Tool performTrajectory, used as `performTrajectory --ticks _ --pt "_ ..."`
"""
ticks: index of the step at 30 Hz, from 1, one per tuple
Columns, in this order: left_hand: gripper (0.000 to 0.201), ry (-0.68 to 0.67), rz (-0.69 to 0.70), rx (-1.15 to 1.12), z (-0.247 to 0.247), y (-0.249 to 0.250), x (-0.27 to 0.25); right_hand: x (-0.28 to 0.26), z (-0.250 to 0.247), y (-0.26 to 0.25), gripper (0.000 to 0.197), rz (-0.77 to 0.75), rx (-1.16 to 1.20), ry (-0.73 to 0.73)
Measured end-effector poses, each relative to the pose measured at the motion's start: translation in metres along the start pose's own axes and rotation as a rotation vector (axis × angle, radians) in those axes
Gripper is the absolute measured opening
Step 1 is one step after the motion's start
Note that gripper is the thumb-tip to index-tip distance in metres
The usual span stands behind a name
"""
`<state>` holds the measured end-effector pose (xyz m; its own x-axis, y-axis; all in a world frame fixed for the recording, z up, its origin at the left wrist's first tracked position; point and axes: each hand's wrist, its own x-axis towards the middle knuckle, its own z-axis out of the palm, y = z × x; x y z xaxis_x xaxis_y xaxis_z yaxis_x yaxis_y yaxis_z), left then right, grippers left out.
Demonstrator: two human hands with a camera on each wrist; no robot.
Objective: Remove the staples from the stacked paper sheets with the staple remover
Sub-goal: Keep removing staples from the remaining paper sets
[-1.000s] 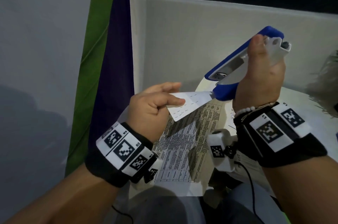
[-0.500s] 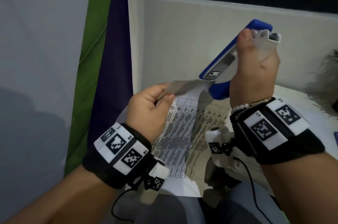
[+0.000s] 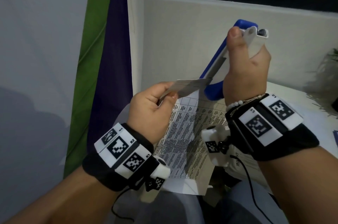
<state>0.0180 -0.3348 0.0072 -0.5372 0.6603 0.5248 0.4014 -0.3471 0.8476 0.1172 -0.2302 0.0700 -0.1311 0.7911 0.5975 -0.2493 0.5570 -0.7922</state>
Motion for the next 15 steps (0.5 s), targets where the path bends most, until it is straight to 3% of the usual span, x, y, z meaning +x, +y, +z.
performTrajectory --ticks 4,8,10,13,15 --pt "0.032 0.036 0.068 0.207 -0.001 0.007 -0.002 -0.002 0.002 -0.001 0.022 -0.008 0.001 -0.015" --pt "0.065 -0.024 0.246 0.668 -0.003 0.025 -0.003 -0.013 0.012 -0.002 0.026 -0.067 -0.03 -0.069" --pt "0.071 -0.088 0.157 0.695 -0.005 0.032 -0.002 -0.019 0.018 0.0 0.025 -0.067 -0.014 -0.097" --pt "0.063 -0.147 -0.018 0.512 -0.01 0.028 0.002 -0.027 0.023 0.001 0.023 -0.057 -0.003 -0.13" --pt "0.056 -0.163 -0.04 0.453 -0.011 0.025 0.003 -0.029 0.025 0.001 0.02 -0.051 -0.001 -0.124"
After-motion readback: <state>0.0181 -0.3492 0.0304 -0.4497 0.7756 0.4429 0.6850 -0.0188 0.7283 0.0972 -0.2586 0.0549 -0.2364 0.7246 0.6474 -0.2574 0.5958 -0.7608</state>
